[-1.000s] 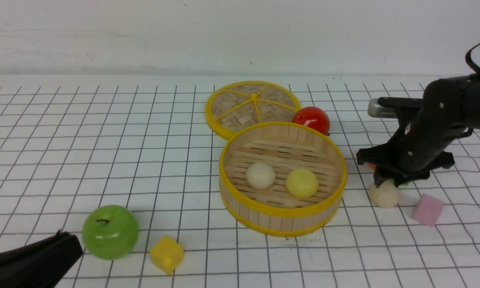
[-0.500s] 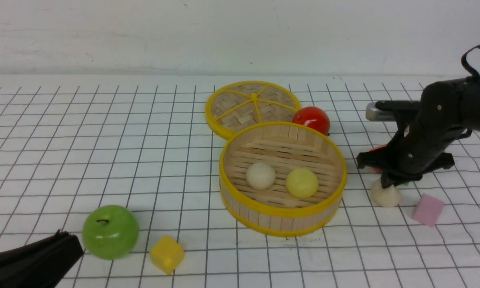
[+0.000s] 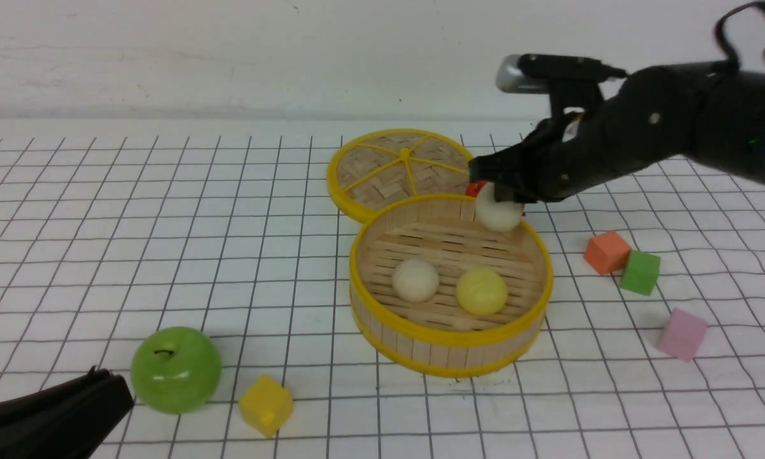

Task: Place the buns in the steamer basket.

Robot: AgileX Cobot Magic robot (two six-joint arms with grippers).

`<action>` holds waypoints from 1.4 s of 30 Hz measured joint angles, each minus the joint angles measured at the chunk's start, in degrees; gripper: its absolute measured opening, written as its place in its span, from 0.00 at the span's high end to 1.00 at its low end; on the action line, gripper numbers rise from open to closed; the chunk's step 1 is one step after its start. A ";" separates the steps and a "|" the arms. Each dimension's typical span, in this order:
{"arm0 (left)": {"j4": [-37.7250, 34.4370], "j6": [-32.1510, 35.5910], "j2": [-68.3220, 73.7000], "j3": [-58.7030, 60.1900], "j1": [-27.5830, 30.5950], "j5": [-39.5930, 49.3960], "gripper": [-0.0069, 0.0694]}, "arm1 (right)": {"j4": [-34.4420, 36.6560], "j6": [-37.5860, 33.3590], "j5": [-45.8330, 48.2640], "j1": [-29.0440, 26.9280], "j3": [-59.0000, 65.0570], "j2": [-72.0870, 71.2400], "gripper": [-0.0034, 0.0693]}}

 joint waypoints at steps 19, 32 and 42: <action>0.00 0.00 0.00 0.00 0.00 0.00 0.79 | -1.11 -1.51 9.76 0.52 -3.46 -3.71 0.27; 0.00 0.00 0.00 0.00 0.00 0.00 0.78 | -3.94 3.30 33.60 0.52 16.96 -39.06 0.92; 0.00 0.00 0.00 0.00 0.00 0.00 0.76 | -3.94 3.48 46.35 0.87 24.05 -58.07 0.98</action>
